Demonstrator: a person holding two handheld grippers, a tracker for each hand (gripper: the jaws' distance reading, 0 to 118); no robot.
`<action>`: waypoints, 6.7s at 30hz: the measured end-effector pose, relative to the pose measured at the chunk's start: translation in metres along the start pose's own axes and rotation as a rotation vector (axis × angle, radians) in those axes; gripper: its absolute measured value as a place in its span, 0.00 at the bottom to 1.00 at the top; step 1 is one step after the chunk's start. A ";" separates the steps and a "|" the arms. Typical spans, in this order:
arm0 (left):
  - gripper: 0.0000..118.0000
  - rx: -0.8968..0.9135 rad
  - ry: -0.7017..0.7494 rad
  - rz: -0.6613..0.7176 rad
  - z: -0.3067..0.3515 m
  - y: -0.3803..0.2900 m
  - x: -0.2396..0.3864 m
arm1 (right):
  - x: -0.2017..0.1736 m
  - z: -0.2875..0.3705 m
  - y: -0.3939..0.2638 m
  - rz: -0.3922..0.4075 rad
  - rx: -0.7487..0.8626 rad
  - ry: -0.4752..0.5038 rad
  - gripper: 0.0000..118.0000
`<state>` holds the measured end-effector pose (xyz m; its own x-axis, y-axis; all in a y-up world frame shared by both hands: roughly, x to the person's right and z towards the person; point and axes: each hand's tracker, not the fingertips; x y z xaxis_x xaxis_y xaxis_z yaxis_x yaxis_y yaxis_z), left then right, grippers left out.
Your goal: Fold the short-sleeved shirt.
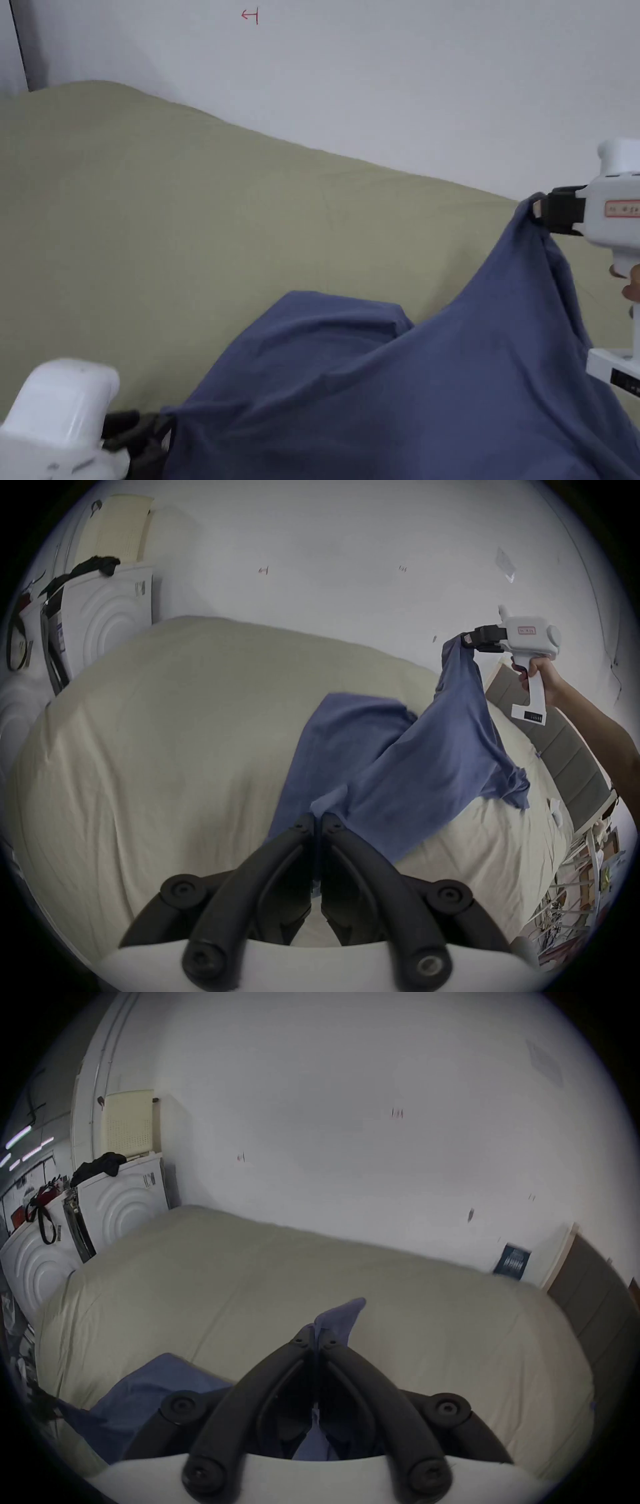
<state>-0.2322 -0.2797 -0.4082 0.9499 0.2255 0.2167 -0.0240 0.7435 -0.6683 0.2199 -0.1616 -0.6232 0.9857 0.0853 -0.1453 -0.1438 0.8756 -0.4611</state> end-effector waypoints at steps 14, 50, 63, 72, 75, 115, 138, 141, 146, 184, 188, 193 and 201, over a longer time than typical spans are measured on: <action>0.00 0.166 -0.036 -0.219 0.009 0.187 0.025 | 0.035 0.103 0.101 0.021 0.181 -0.142 0.04; 0.01 0.478 0.251 -0.379 0.039 0.466 0.078 | 0.061 0.186 0.280 0.068 0.576 -0.403 0.04; 0.01 0.267 0.098 -0.415 0.035 0.349 0.047 | 0.020 0.226 0.146 0.063 0.365 -0.255 0.04; 0.01 0.152 0.023 -0.312 0.035 0.238 0.017 | 0.008 0.244 0.037 -0.025 0.217 -0.202 0.04; 0.01 0.143 -0.001 -0.308 0.051 0.198 0.017 | 0.005 0.257 0.005 -0.051 0.194 -0.185 0.04; 0.66 -0.012 -0.028 -0.140 0.116 -0.087 -0.029 | -0.065 0.362 -0.308 -0.288 -0.198 -0.113 0.97; 0.00 -0.016 0.108 0.000 0.170 -0.142 0.038 | -0.232 0.388 -0.307 -0.271 -0.228 -0.209 0.03; 0.09 -0.023 0.179 -0.014 0.143 -0.131 0.032 | -0.221 0.390 -0.300 -0.283 -0.199 -0.208 0.04; 0.80 -0.013 0.199 0.005 0.088 -0.107 0.016 | -0.195 0.398 -0.285 -0.328 -0.143 -0.222 0.04; 0.02 -0.131 0.087 -0.078 0.047 -0.073 -0.002 | -0.097 0.286 -0.301 -0.229 -0.247 -0.272 0.10; 0.02 -0.112 0.077 -0.097 0.060 -0.057 -0.005 | -0.083 0.301 -0.282 -0.263 -0.229 -0.210 0.10; 0.02 -0.114 0.047 -0.170 0.070 -0.026 -0.002 | -0.066 0.303 -0.251 -0.250 -0.231 -0.172 0.10; 0.02 -0.197 -0.020 -0.232 0.012 0.053 -0.018 | -0.031 0.214 -0.196 -0.101 -0.313 -0.107 0.10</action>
<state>-0.2546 -0.2364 -0.4392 0.9166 0.0772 0.3923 0.2560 0.6404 -0.7241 0.2364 -0.2336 -0.3412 0.9976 0.0698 0.0002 -0.0485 0.6952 -0.7172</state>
